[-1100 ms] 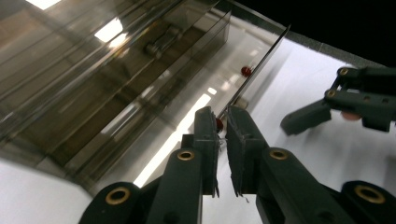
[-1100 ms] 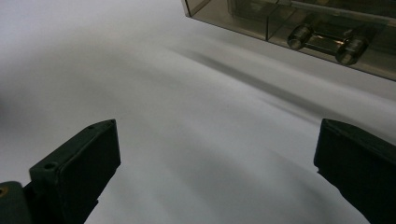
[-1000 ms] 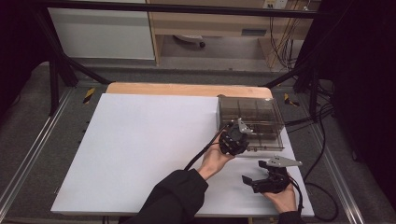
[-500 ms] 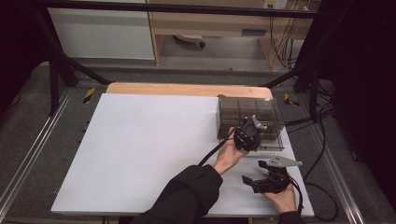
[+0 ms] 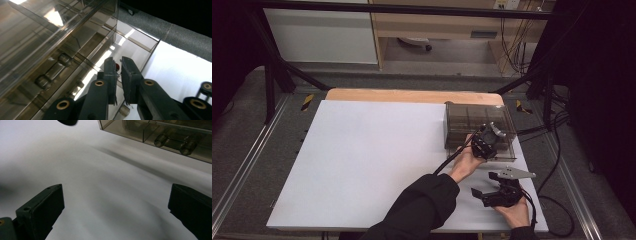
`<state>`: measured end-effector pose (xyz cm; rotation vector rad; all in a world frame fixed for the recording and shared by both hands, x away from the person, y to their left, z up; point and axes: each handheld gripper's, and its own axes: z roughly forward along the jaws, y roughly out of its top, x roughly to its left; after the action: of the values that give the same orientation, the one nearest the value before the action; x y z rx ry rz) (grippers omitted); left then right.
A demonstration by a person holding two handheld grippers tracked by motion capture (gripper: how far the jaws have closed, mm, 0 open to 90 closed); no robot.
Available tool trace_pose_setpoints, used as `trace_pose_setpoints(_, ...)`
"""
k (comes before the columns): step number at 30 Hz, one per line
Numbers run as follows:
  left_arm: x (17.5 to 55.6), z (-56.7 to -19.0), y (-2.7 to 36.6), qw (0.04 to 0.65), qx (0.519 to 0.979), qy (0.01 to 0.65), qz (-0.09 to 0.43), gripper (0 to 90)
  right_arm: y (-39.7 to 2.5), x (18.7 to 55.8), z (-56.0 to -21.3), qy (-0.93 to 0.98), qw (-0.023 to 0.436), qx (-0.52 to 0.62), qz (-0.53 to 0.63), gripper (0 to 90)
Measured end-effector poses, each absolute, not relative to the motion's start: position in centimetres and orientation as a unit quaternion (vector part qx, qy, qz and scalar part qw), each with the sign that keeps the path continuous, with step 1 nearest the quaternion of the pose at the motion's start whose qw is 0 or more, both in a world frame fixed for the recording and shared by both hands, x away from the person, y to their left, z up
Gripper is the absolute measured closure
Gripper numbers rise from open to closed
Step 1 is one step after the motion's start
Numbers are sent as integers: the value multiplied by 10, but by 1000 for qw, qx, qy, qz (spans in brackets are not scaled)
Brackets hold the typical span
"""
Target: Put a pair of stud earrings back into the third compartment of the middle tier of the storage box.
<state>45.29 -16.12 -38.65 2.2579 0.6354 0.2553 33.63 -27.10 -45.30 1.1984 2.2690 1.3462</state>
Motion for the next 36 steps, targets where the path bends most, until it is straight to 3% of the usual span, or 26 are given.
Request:
trace_pose_setpoints(10,459,-395,-170,381,885,252,96,808,-271,336,-453,776,120,412,463,12)
trace_pose_setpoints(12,459,-396,-170,378,885,253,100,730,-271,336,-453,777,119,410,462,12)
trace_pose_setpoints(22,452,-383,-148,381,886,246,98,584,-271,336,-453,778,121,409,461,12)
trace_pose_setpoints(30,442,-375,-105,390,880,250,101,406,-270,336,-453,779,121,410,459,12)
trace_pose_setpoints(36,429,-377,-65,397,876,255,104,344,-269,336,-454,779,120,411,457,12)
